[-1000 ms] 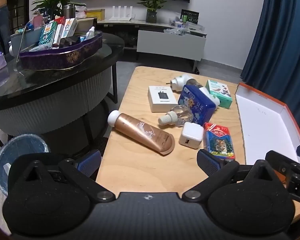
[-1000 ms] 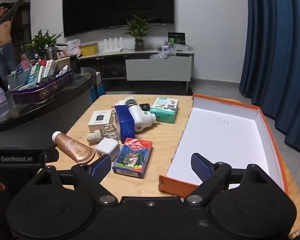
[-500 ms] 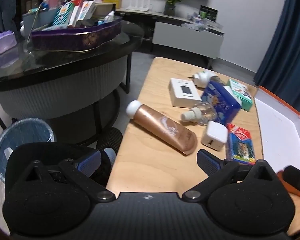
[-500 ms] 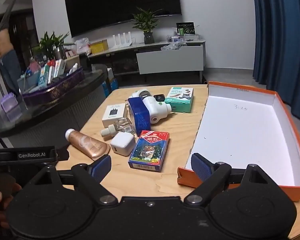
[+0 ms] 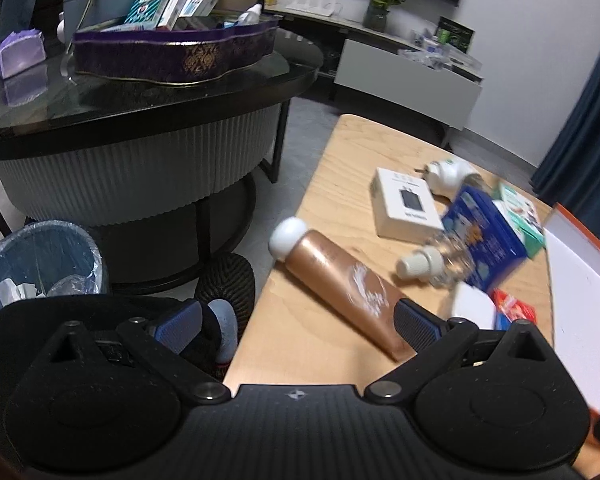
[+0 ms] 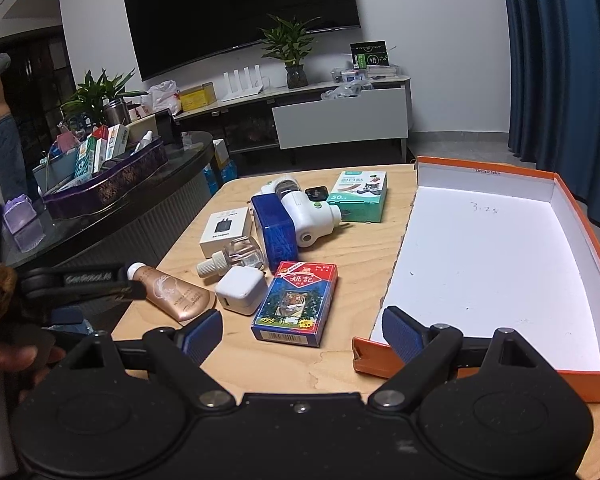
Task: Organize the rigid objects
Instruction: 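Reach the left gripper down to the bronze lotion tube and close on it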
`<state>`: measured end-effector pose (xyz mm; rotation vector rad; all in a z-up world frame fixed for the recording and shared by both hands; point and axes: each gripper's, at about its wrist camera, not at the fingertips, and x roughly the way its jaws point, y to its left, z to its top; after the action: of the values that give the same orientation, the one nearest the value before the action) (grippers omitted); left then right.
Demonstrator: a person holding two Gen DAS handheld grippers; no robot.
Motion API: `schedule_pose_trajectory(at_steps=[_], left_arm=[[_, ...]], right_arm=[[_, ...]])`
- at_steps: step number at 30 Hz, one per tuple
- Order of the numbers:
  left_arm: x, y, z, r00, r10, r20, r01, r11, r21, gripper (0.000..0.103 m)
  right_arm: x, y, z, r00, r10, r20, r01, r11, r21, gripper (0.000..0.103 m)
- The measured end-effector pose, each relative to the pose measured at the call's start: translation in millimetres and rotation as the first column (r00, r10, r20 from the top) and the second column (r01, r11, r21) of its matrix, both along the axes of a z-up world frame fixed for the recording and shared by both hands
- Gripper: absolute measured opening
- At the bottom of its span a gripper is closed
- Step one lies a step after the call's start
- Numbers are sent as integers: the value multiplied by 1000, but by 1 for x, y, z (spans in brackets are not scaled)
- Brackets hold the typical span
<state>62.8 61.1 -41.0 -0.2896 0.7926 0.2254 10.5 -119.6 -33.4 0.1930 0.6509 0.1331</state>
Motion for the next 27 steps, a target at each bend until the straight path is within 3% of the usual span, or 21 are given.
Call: schedule_pose_trajectory(at_steps=[9,11,14,16,17,18,20,21,22,24,27], left_arm=[[56,5,-13,999,34,-40,-32,999,38,103],[66,1,-18,999,-9,-48,12,999,50,103],[68,-18,-25,985,-162,-58,167,980,109,103],[59,-30,-30,953,-298,-57,304,937,173,102],[50,-32,-31,925,-377,-38,378,908,180,99],[42,-33,-32,893,-450,-26,447,876,182,98],[24,-34,-32,802,-597,-35,591,783,195,98],[15,-33,-31,769,-638,-39,631,747,212,98],[12,-29,-31,784,-619,-41,610,757,233,98],[8,-16,-29,841,-541,-12,529,819,222,102],[8,-6,-26,875,-483,39,473,868,149,103]], right_arm=[[5,-10,-4,1000,-16,6,16,1000,-11,102],[7,-14,-6,1000,-26,3,26,1000,-15,102],[10,-20,-8,999,-41,-4,41,999,-12,102],[12,-23,-9,999,-51,-6,51,999,-11,102],[12,-25,-10,998,-56,-7,56,998,-13,102],[13,-27,-10,998,-61,-7,61,998,-14,102],[15,-29,-12,997,-75,-8,75,997,-14,102],[15,-31,-12,997,-81,-9,81,997,-9,102],[16,-32,-13,996,-85,-11,85,996,-2,102],[18,-34,-14,996,-89,-17,89,996,12,102],[20,-31,-15,997,-79,-21,79,997,14,102]])
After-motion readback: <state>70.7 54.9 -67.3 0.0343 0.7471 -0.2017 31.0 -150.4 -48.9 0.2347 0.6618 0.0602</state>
